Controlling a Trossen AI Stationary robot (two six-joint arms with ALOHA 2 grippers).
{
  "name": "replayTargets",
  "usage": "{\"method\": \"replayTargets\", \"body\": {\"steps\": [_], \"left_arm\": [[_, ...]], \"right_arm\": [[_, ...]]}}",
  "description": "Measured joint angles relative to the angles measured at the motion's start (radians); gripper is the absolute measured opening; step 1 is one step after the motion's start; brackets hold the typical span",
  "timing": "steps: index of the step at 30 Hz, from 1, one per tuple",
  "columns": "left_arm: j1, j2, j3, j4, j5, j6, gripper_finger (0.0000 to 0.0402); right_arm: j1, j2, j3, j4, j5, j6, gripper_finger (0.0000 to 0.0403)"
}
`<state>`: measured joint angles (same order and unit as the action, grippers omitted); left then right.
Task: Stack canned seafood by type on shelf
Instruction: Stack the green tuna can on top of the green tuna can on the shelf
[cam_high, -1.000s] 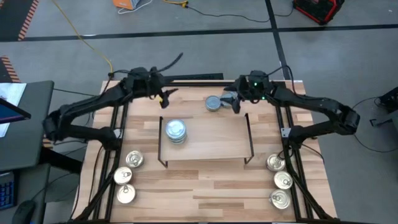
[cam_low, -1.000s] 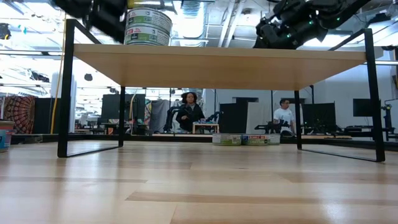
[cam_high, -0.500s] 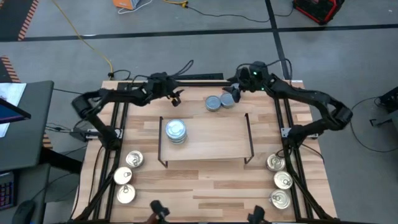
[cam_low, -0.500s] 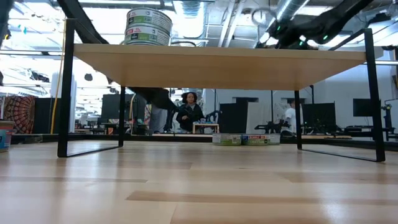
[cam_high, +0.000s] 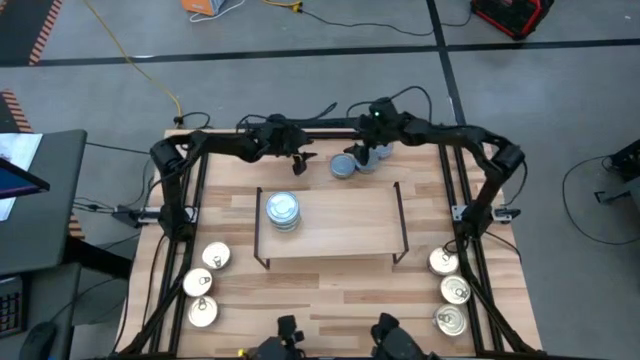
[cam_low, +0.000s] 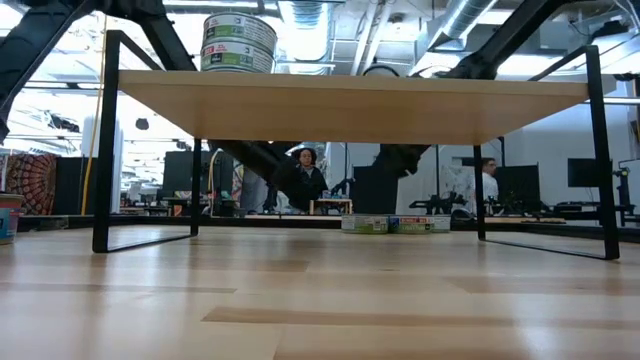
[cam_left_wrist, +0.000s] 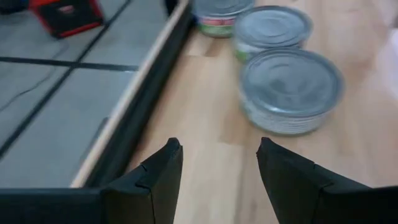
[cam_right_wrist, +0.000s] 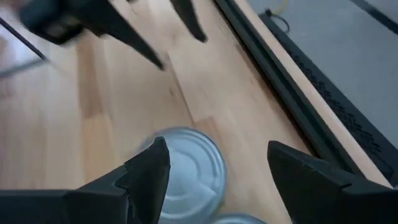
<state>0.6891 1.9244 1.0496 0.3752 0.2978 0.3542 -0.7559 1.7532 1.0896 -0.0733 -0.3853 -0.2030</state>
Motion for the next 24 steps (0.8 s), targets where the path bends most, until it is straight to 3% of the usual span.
{"method": "replayTargets", "body": {"steps": [4, 10, 20, 24], "left_arm": [[-0.015, 0.010, 0.023, -0.032, 0.069, 0.022, 0.0197], [-0.032, 0.009, 0.026, -0.020, 0.126, 0.023, 0.0197], [-0.101, 0.009, 0.025, 0.010, 0.046, 0.051, 0.0197], [-0.129, 0.040, 0.025, 0.098, -0.002, 0.043, 0.0197]], "right_arm": [[0.010, 0.007, 0.003, -0.012, 0.053, -0.052, 0.0286], [0.028, 0.050, 0.004, -0.014, 0.048, -0.106, 0.0281], [0.030, 0.085, 0.011, -0.015, 0.110, -0.138, 0.0281], [0.048, 0.085, 0.012, -0.016, 0.109, -0.146, 0.0281]]}}
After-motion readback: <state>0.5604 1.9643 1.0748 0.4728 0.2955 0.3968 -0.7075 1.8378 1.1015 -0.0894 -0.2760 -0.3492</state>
